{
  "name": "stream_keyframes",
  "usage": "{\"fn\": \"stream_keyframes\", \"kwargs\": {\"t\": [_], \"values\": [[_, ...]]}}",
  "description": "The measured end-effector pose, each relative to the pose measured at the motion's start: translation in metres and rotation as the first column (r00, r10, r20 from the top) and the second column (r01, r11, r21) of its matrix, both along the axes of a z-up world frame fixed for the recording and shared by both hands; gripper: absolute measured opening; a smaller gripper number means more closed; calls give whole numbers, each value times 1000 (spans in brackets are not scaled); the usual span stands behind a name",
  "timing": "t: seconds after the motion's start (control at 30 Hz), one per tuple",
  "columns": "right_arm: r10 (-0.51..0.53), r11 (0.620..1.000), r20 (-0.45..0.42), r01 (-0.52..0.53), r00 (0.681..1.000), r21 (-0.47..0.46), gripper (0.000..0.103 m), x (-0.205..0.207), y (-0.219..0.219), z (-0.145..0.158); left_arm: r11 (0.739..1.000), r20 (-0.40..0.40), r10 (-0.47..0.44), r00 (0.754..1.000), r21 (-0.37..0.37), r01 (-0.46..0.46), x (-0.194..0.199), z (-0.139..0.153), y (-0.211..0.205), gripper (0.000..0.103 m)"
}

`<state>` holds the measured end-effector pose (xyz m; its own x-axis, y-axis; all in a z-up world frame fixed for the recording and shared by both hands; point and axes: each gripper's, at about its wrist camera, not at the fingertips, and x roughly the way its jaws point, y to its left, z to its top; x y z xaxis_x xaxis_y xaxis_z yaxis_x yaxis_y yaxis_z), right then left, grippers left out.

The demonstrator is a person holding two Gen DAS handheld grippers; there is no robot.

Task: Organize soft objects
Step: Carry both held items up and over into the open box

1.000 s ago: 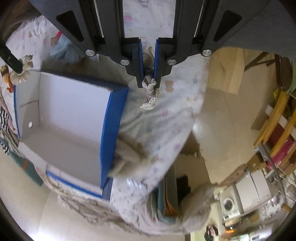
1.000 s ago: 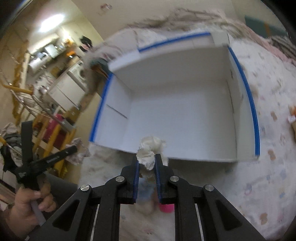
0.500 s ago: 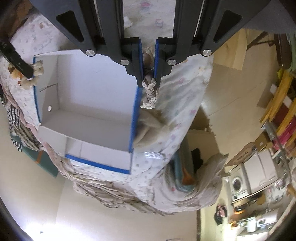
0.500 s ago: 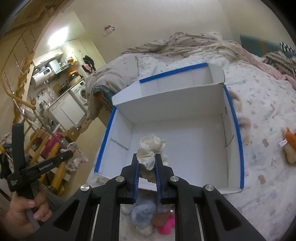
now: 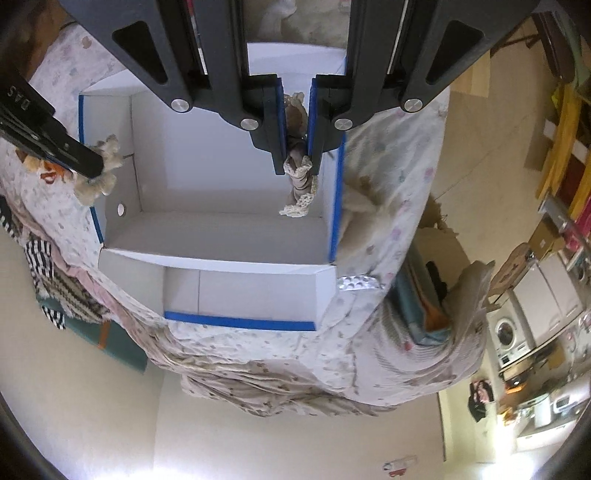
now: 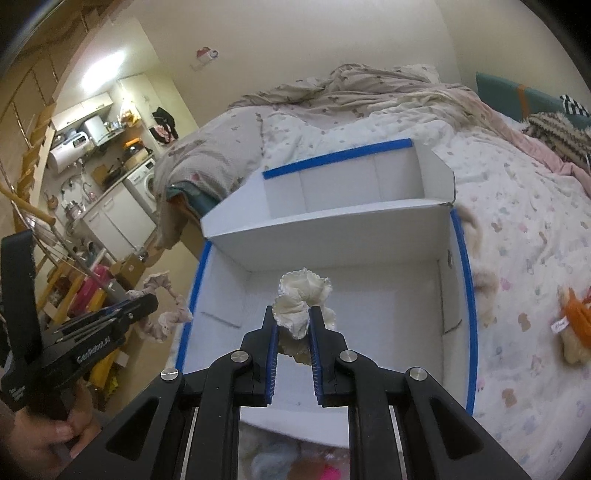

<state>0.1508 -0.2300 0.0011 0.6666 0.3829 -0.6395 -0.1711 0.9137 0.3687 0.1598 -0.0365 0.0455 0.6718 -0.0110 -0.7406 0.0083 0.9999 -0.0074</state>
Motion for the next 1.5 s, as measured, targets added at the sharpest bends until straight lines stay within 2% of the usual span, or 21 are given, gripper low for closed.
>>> {"fn": "stream_keyframes", "kwargs": {"t": [0.2,0.3,0.7,0.93,1.37,1.5], "values": [[-7,998,-67,3,998,-56,17,16,2,-31,998,-31,-51,998,46,53,22,-22,-25,9],[-18,998,-112,12,994,-54,17,23,-1,-45,996,-54,-65,996,64,68,29,-37,-33,9],[-15,989,-210,-16,977,-146,17,33,15,-82,996,-165,-60,984,59,70,53,-91,-32,9],[-18,986,-273,-29,962,-166,17,38,21,-98,995,-196,-66,978,67,80,53,-104,-29,9],[-56,988,-313,7,948,-155,17,43,17,-106,990,-223,-69,972,102,93,54,-115,-34,9],[-46,992,-302,8,952,-126,18,45,18,-103,992,-229,-62,971,97,87,55,-117,-33,10]]}}
